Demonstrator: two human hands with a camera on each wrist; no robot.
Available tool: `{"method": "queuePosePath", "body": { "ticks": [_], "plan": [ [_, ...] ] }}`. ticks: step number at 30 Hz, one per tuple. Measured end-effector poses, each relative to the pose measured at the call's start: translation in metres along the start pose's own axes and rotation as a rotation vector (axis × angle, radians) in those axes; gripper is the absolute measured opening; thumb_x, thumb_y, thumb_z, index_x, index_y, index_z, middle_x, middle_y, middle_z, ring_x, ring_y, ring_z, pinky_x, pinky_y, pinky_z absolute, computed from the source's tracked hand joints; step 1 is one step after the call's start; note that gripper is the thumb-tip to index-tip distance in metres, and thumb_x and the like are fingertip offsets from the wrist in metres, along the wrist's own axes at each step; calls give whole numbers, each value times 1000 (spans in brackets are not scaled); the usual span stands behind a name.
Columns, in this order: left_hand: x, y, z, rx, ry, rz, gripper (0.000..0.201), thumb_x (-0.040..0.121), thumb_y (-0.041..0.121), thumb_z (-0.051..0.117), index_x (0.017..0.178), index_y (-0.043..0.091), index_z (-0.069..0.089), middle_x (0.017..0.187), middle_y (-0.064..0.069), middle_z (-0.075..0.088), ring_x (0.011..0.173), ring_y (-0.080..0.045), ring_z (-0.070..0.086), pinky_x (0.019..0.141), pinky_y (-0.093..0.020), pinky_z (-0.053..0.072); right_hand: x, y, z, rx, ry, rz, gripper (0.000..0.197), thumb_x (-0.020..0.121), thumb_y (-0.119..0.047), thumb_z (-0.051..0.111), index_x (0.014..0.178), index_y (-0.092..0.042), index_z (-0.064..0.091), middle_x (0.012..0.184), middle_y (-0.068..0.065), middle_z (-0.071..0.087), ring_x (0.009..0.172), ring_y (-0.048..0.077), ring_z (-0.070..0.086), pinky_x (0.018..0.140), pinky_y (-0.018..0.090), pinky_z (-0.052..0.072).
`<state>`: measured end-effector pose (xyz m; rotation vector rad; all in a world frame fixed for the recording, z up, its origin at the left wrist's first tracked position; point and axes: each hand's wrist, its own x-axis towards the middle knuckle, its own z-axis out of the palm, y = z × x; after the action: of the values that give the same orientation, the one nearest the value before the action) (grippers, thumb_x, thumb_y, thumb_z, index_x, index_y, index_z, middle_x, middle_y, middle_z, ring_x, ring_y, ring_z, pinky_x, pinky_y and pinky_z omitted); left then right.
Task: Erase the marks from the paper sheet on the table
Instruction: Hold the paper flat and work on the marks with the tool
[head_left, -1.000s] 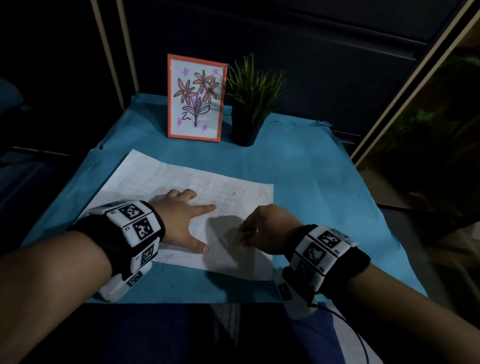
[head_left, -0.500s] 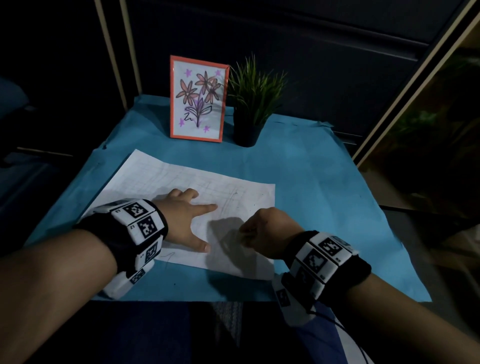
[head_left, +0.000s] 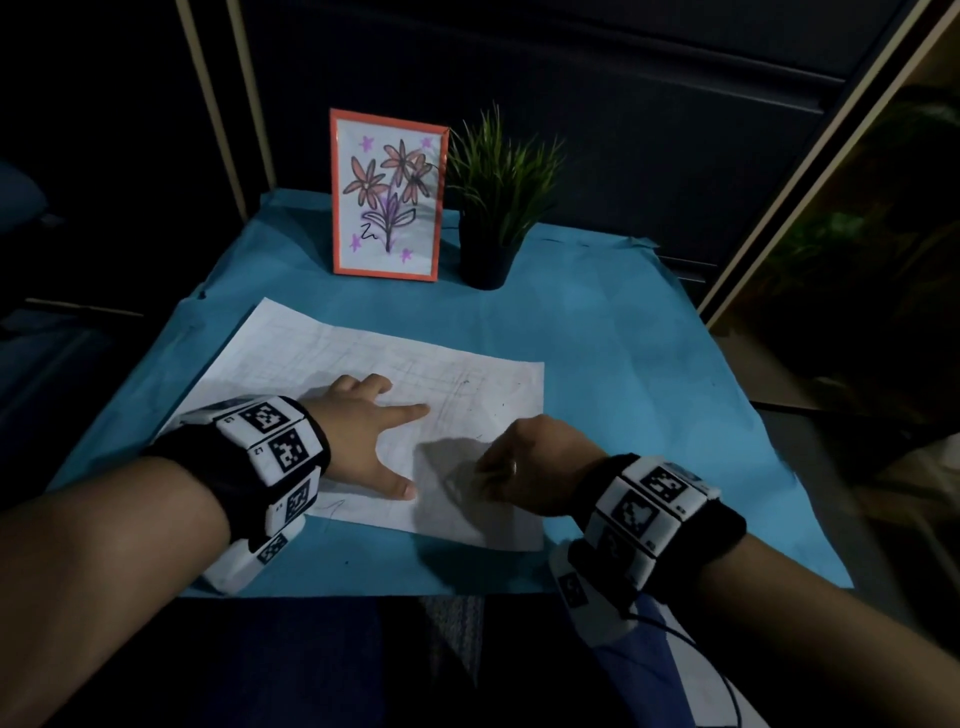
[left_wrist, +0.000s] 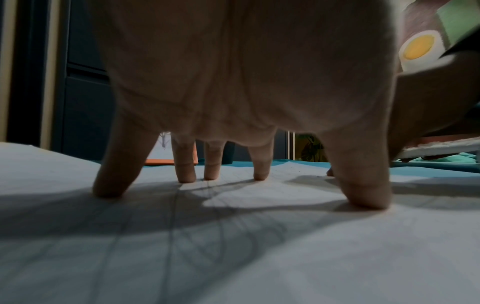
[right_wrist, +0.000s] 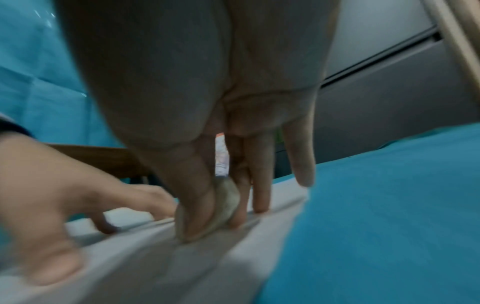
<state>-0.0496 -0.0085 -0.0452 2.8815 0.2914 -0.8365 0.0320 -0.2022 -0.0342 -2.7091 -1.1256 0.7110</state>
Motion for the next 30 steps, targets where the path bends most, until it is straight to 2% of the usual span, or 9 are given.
{"method": "queuePosePath", "body": {
  "ticks": [3, 9, 14, 20, 26, 30],
  "plan": [
    [1, 0, 0, 8, 4, 0, 96, 74, 76, 56, 149, 50, 2, 160, 1, -5, 146, -27, -1, 117, -48, 19, 8, 2, -2, 13, 98, 49, 28, 84, -34, 64, 111, -27, 70, 115, -1, 68, 107, 21, 61, 92, 31, 50],
    [2, -1, 1, 18, 5, 1, 96, 74, 77, 55, 149, 50, 1, 160, 1, -5, 146, -27, -1, 117, -47, 18, -4, 3, 6, -8, -21, -6, 26, 83, -29, 67, 109, -29, 70, 113, -4, 67, 106, 18, 60, 89, 26, 49],
    [1, -1, 0, 2, 4, 2, 96, 74, 76, 56, 149, 50, 2, 160, 1, -4, 146, -27, -1, 117, -47, 18, 6, 1, -1, -55, 104, 22, 29, 85, -37, 62, 113, -32, 68, 118, -4, 66, 110, 20, 59, 90, 28, 49],
    [1, -2, 1, -4, 3, 4, 96, 74, 76, 56, 149, 50, 2, 160, 2, -4, 146, -27, -1, 117, -48, 19, 1, 7, 0, 2, -30, -2, 28, 83, -33, 69, 110, -27, 70, 112, -5, 67, 105, 16, 60, 83, 20, 43],
    [2, -3, 2, -19, 13, 5, 95, 75, 74, 58, 149, 50, 3, 160, 3, -3, 146, -26, -1, 117, -48, 19, 13, 14, 1, 131, 183, 45, 22, 82, -31, 68, 103, -25, 73, 105, 0, 71, 99, 21, 64, 88, 32, 51],
    [4, -3, 2, -9, 10, 7, 96, 73, 77, 57, 149, 51, 3, 160, 2, -4, 146, -26, 0, 117, -48, 19, 5, 6, 5, 8, 44, -23, 18, 85, -31, 64, 100, -27, 72, 103, -2, 69, 96, 20, 62, 85, 29, 51]
  ]
}}
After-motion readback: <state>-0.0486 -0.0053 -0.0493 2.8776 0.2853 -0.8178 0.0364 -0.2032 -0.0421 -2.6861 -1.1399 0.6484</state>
